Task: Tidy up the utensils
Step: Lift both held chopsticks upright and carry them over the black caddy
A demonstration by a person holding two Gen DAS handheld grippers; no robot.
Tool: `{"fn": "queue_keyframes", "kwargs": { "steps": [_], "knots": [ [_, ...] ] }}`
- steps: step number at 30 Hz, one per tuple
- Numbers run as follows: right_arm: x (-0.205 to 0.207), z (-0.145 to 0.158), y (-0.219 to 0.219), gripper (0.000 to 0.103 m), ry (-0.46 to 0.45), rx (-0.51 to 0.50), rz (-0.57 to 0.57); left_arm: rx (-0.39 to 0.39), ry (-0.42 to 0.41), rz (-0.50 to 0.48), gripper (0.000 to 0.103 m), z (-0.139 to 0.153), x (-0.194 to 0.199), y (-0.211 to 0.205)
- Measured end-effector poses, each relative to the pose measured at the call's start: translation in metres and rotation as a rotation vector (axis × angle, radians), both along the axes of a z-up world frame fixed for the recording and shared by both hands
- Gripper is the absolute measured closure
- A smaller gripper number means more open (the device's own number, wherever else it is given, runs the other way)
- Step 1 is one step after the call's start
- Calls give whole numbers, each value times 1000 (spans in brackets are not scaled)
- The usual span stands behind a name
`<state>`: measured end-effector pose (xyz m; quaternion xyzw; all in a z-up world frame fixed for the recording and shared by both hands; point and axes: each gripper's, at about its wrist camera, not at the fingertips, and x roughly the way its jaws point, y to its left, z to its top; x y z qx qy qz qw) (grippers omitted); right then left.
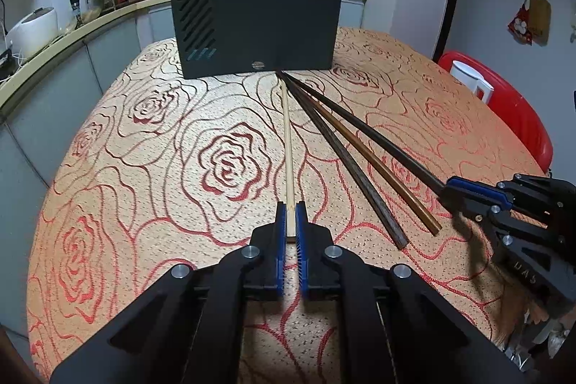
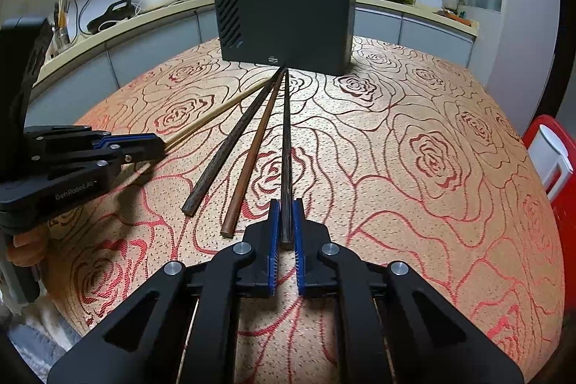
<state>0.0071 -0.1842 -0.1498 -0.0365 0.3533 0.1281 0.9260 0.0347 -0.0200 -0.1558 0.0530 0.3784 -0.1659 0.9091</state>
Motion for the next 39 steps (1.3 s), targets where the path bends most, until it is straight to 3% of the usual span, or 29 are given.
{"fn": "queue_keyframes", "kwargs": {
  "steps": [21,39],
  "knots": [
    [-28,99,-45,95,-227,137,-56,16,-207,60,98,87,-21,23],
    [-17,152,-53,95,-318,216,-63,-48,-338,76,98,158,-15,46]
  ]
}}
